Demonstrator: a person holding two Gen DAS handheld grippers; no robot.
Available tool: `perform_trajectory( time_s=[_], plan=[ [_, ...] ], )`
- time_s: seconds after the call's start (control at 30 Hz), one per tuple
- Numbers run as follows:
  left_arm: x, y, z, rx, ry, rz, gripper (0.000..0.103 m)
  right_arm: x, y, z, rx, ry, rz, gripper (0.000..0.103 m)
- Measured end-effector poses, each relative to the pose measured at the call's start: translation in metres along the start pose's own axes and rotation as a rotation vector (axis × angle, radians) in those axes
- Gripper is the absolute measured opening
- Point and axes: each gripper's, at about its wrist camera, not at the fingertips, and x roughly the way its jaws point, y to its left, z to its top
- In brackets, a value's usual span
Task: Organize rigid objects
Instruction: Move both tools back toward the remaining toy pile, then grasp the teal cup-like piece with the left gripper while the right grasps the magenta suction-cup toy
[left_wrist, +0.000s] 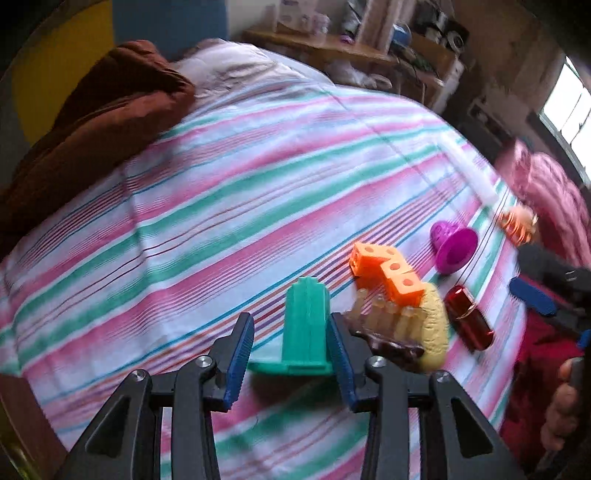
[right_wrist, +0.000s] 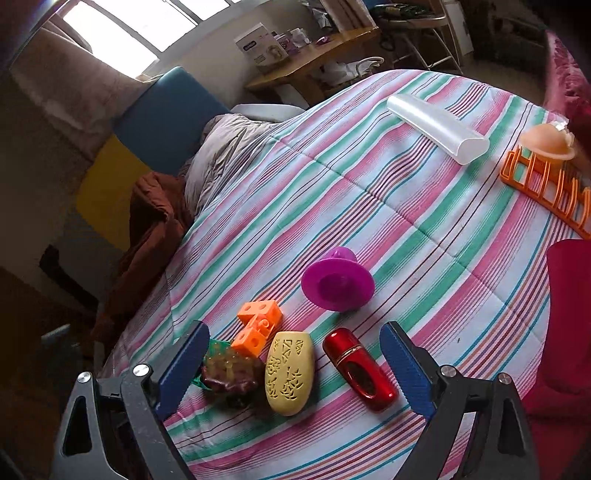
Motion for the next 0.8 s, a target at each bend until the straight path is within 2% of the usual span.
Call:
perform_trajectory(
  time_s=[0.07,0.13,0.2,0.37,0.5,0.63,0.8],
  plan=[
    [0.017,0.000,0.002,0.002,0.042,-0.012,0.040,0.000,-0.002,0.001,0.007,-0.003,0.001,0.094],
    [0.026,0.001,-0.002,-0.016,0.065,0.002,0.031,-0.001,-0.003,0.002,0.013,-0.008,-0.005,0.094],
    [0.021,0.001,-0.009,-0.017,0.017,0.012,0.030,-0.002,-0.004,0.002,0.018,-0.012,-0.007,0.094],
    [0.004,0.005,-0.036,-0.073,-0.003,0.036,0.030,-0.005,-0.007,0.003,0.031,-0.032,-0.017,0.094],
    [-0.014,0.003,-0.069,-0.121,-0.015,0.059,0.030,-0.010,-0.016,0.005,0.079,-0.053,-0.024,0.094],
    [-0.029,-0.010,-0.111,-0.091,-0.028,0.093,0.030,-0.011,-0.032,0.006,0.157,-0.055,-0.025,0.093],
    [-0.049,-0.020,-0.156,-0.077,-0.071,0.072,0.030,-0.009,-0.039,0.006,0.193,-0.038,-0.047,0.083]
  ],
)
